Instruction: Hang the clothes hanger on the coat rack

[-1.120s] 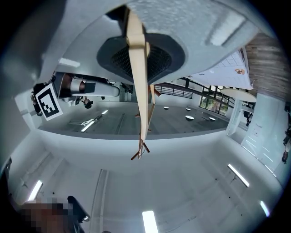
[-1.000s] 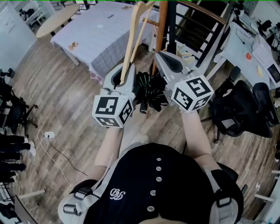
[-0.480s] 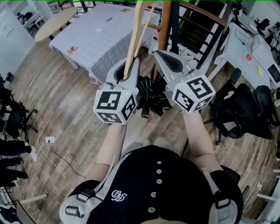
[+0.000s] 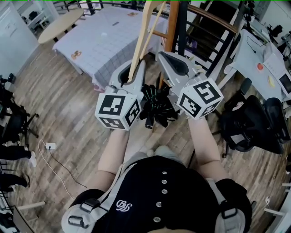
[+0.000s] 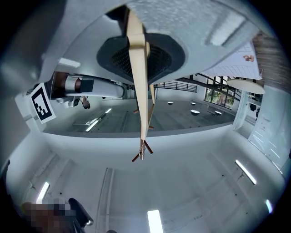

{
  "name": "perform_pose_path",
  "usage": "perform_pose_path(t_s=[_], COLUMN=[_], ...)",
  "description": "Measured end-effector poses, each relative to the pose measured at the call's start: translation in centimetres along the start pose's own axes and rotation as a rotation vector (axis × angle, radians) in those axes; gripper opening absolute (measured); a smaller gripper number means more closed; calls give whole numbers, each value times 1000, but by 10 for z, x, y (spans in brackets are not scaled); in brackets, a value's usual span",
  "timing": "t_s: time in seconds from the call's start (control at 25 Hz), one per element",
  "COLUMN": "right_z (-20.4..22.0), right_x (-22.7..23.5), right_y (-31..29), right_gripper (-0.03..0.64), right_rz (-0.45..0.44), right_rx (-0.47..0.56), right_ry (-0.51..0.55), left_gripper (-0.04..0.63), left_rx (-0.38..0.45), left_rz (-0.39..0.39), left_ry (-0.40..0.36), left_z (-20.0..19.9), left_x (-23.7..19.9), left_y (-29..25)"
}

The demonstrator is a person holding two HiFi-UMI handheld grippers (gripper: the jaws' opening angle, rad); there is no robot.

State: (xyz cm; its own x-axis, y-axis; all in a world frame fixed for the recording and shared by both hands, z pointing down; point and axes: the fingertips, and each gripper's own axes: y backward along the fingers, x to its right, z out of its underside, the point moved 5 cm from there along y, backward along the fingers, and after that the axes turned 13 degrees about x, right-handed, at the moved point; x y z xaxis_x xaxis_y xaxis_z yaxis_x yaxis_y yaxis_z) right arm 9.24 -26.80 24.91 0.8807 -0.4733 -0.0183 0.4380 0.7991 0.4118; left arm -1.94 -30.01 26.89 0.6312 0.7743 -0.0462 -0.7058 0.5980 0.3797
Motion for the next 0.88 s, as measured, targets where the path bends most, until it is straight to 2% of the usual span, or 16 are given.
perform_pose_path(t_s=[0.36, 0.88], right_z=[-16, -31], right_x=[20, 48], right_y=[-7, -26], right_gripper=[0, 0], right_rz=[-39, -68], right_rx=[10, 40], right_ry=[-12, -2], left_gripper=[35, 35], left_rx=[-2, 9], left_rz=[-40, -52], left_ry=[-57, -110], left_z=[-10, -23], left_x=[-6, -15], left_y=[-18, -54])
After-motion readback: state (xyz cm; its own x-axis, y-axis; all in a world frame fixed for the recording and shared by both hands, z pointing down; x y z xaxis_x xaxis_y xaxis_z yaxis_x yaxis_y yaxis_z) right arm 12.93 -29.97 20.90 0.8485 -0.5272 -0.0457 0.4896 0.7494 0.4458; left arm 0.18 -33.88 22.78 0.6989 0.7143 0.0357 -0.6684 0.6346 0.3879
